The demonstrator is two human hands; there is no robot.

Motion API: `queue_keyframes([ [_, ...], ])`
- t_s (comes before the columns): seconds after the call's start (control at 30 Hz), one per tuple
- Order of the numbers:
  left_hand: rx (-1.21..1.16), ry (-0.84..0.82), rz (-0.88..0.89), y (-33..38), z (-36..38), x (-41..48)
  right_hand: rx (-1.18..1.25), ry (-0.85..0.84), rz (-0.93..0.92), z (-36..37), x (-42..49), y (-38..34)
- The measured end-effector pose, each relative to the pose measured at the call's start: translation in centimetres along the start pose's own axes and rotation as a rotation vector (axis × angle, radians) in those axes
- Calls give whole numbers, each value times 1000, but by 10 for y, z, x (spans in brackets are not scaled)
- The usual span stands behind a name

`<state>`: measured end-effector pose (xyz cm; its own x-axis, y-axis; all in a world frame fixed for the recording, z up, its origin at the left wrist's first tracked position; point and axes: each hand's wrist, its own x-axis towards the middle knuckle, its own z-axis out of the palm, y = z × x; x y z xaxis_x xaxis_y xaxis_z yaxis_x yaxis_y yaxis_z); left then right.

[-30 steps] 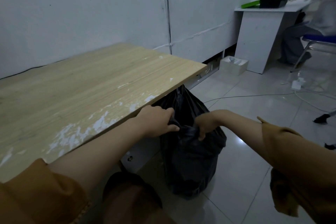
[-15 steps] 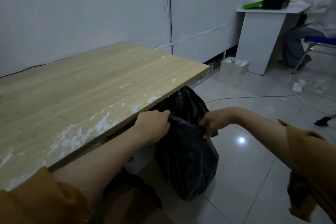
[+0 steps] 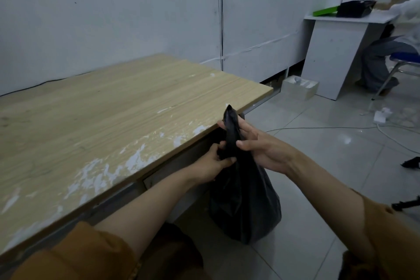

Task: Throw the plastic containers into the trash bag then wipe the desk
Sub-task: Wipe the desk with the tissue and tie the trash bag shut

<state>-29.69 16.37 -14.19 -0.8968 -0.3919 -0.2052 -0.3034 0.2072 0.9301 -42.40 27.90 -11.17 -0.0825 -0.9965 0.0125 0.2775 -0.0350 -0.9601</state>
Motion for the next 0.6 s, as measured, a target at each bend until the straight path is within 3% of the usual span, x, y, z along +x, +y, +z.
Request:
queue_keyframes([
  [0.17,164,-46,64,-24,-21,-4,-271,185,162,-7,-3,0],
  [0.27,643,-111,120,-45,-33,-9,-288,290,129,-13,-4,0],
  [0.33,832,-18,227,-55,-36,-7,-304,319,89,-17,-4,0],
  [0.37,768,61,237,-56,-36,-4,-315,324,73,-18,-4,0],
  [0.43,412,193,119,-48,-34,-1,-416,291,51,-19,-7,0],
  [0.5,94,210,-21,-39,-34,3,-657,166,100,-20,-12,-1],
  [0.6,-101,207,-47,-21,-31,5,-1064,10,293,-23,-16,7],
])
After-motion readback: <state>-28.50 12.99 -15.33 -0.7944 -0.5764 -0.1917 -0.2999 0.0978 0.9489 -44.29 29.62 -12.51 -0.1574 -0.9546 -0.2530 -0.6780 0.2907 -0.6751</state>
